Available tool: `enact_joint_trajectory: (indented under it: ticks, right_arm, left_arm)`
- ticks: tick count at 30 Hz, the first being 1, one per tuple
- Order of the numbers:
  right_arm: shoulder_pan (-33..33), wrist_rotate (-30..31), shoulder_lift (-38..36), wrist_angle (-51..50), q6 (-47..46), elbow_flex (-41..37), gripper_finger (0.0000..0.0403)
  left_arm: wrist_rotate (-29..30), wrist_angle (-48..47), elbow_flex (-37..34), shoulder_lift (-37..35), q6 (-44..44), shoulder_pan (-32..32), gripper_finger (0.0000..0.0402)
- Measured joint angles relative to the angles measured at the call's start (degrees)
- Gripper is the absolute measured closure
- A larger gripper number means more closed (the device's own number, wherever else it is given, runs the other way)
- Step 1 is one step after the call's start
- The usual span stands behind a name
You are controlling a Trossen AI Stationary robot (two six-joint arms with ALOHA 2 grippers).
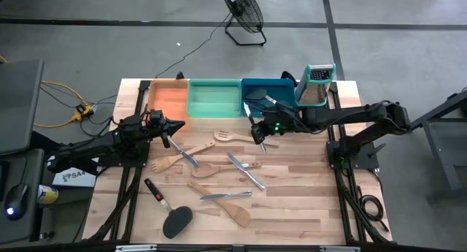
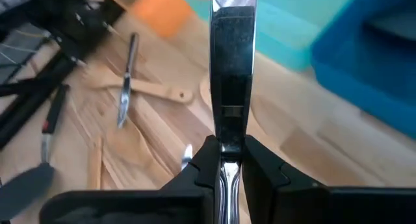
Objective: Pick & Place Kitchen Items
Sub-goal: Put the silver table knife into the green bin
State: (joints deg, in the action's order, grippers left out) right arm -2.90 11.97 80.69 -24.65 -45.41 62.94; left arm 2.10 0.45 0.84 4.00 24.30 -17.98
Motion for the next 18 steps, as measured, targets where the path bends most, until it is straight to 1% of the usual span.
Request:
enact_joint_trajectory:
  ticks: [8, 12, 18]
  right_arm:
    - [-0.02, 0.11, -0.11, 8.87, 2.18, 0.0, 0.0371]
    - [-0.09, 0.11, -0.13, 13.37, 3.38, 0.0, 0.0371]
    - [-0.63, 0.02, -0.13, 20.38, 5.19, 0.0, 0.0371]
  left_arm:
    - [0.19, 0.02, 0.0, -0.01, 0.05, 0.0, 0.0396]
    - [0.21, 0.05, 0.0, -0.01, 4.53, 0.0, 0.0396]
    - [0.92, 2.22, 0.0, 0.0, 8.6, 0.0, 0.0396]
